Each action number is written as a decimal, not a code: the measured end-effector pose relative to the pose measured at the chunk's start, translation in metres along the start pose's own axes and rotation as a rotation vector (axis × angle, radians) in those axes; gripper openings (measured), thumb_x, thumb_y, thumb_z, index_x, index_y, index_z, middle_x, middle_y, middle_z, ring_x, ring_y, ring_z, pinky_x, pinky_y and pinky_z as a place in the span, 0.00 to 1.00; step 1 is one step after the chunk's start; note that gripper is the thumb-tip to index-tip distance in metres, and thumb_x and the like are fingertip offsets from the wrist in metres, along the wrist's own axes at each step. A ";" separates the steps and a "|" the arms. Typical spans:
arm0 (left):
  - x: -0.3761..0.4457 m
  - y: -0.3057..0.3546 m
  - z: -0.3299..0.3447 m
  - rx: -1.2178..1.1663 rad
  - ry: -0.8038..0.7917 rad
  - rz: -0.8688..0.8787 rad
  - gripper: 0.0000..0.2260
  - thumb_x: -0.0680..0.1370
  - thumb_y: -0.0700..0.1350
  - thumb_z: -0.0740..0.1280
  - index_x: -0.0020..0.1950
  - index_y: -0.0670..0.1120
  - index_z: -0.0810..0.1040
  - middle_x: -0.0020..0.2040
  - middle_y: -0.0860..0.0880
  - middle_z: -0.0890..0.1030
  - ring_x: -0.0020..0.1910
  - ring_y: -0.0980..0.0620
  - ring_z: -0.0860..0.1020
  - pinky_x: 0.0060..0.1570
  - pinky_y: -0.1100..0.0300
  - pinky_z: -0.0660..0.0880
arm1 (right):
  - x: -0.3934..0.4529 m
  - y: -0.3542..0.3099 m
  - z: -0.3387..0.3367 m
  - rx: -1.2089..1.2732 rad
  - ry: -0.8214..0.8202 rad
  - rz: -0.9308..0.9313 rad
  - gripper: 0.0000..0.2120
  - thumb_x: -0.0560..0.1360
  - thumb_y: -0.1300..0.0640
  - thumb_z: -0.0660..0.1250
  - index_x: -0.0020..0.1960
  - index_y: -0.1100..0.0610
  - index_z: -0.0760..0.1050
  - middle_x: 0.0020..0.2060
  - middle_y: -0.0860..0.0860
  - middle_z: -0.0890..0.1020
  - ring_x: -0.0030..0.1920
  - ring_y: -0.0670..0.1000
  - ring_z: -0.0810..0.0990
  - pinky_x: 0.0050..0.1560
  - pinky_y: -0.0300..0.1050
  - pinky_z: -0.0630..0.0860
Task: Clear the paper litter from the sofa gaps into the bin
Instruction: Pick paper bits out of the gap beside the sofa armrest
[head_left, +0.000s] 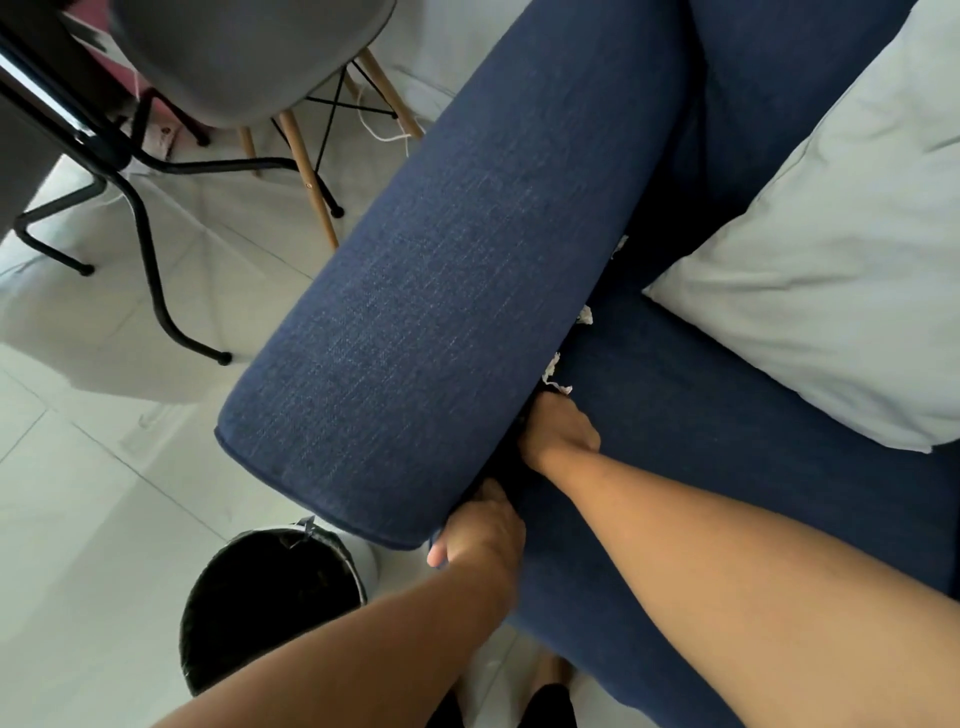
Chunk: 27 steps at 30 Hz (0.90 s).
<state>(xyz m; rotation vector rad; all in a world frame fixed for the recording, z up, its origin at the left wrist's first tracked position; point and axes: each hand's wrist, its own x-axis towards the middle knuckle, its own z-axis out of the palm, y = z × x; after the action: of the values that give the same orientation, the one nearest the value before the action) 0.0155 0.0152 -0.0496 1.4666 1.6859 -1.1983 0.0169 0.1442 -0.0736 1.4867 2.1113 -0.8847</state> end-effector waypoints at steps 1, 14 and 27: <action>-0.003 0.002 0.001 0.005 0.014 0.012 0.18 0.79 0.37 0.63 0.69 0.35 0.73 0.65 0.35 0.71 0.64 0.38 0.70 0.50 0.49 0.81 | -0.003 0.003 -0.002 0.027 -0.004 -0.046 0.09 0.79 0.57 0.65 0.58 0.53 0.80 0.59 0.55 0.81 0.56 0.60 0.82 0.46 0.50 0.76; -0.008 -0.011 -0.128 -0.241 0.248 -0.008 0.24 0.78 0.40 0.69 0.71 0.40 0.63 0.68 0.40 0.70 0.65 0.43 0.72 0.56 0.53 0.72 | -0.086 0.166 -0.056 0.301 0.130 -0.228 0.11 0.75 0.54 0.71 0.53 0.41 0.75 0.40 0.41 0.81 0.39 0.43 0.80 0.39 0.47 0.80; 0.074 -0.033 -0.150 0.168 0.302 -0.101 0.31 0.79 0.40 0.67 0.77 0.34 0.55 0.72 0.37 0.57 0.60 0.46 0.75 0.51 0.56 0.79 | -0.078 0.222 -0.106 0.325 0.255 -0.350 0.11 0.81 0.48 0.65 0.60 0.49 0.82 0.45 0.43 0.81 0.43 0.47 0.81 0.45 0.46 0.79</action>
<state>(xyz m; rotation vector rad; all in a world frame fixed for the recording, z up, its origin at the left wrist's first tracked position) -0.0146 0.1830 -0.0440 1.7557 1.9159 -1.2460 0.2554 0.2163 -0.0058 1.4686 2.5655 -1.2744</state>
